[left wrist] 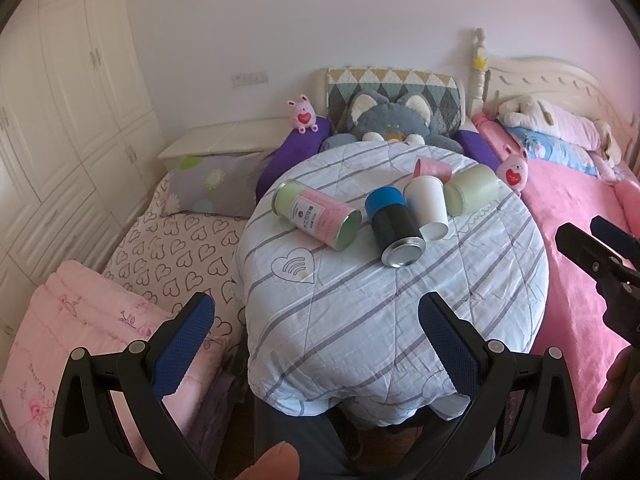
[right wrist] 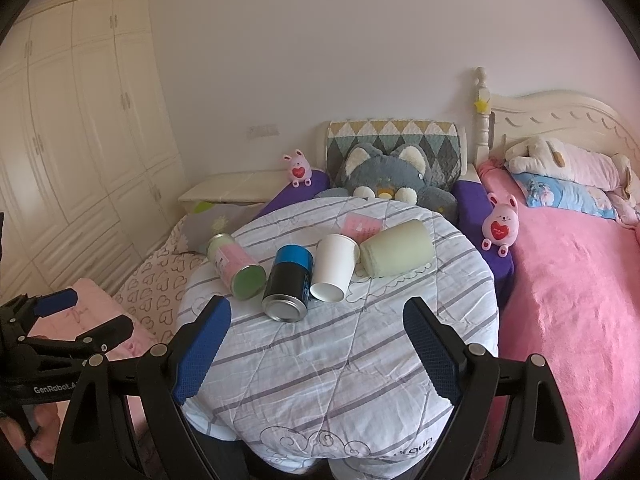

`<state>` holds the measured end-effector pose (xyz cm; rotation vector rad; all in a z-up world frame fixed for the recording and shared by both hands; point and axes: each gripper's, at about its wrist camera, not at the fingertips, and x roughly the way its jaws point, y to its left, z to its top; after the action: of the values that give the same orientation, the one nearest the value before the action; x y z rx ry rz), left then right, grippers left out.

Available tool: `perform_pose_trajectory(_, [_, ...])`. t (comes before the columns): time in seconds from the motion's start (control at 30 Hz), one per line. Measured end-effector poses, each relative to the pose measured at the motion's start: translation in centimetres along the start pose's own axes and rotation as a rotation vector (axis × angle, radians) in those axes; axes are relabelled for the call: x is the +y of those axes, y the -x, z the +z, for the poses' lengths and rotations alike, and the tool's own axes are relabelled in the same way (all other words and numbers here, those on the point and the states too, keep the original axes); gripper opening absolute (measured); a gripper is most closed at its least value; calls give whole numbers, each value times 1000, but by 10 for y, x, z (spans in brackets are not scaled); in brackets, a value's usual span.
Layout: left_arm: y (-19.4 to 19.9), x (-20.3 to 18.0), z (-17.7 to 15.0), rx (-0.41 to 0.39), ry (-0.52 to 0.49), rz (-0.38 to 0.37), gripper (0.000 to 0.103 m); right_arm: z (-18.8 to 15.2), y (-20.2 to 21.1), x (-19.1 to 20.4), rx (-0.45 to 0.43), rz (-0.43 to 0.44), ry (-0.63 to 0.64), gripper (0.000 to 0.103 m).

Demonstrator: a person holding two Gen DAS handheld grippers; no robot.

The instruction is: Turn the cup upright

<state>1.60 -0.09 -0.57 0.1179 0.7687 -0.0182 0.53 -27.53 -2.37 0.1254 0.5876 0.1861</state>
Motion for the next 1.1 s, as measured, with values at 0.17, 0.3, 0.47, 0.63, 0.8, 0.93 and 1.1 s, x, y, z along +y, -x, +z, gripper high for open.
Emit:
perform_pose_trajectory(0.17, [-8, -1, 4, 11, 0, 3, 103, 3, -9, -3, 14, 9, -2, 89])
perform_pose_trajectory(0.3, [-15, -2, 8, 24, -2, 4, 103, 5, -17, -6, 27, 13, 1, 89])
perform_pose_trajectory(0.47, [-24, -3, 12, 37, -3, 5, 103, 7, -27, -9, 42, 13, 0, 89])
perform_pose_trajectory(0.63, [-34, -4, 17, 48, -4, 7, 103, 10, -36, -10, 50, 14, 8, 89])
perform_pose_trajectory(0.8, [-45, -5, 24, 62, -1, 12, 103, 16, -48, -13, 62, 17, 30, 89])
perform_pose_trajectory(0.93, [-58, -5, 30, 73, 4, 17, 103, 23, -64, -18, 75, 25, 50, 89])
perform_pose_trajectory(1.1, [-80, -7, 44, 91, 14, 29, 103, 40, -93, -29, 99, 44, 76, 89])
